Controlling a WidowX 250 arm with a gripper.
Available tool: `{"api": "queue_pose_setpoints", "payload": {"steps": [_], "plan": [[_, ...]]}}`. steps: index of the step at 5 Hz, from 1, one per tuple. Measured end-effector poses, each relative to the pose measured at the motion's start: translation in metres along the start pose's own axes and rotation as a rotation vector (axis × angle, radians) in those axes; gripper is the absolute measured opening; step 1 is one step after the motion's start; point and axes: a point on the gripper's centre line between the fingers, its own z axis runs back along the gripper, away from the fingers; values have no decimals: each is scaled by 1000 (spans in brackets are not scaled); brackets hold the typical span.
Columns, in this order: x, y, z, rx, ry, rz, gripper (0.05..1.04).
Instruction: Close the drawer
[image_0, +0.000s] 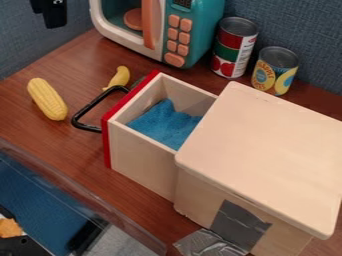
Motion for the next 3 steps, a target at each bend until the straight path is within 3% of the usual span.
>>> {"api": "queue_pose_setpoints", "payload": {"steps": [1, 2, 3], "plan": [[-2, -2, -14, -32, 24, -12, 1001], [1, -25, -40, -53, 91, -258, 1001], [3, -50, -42, -20, 109, -512, 1001]]}}
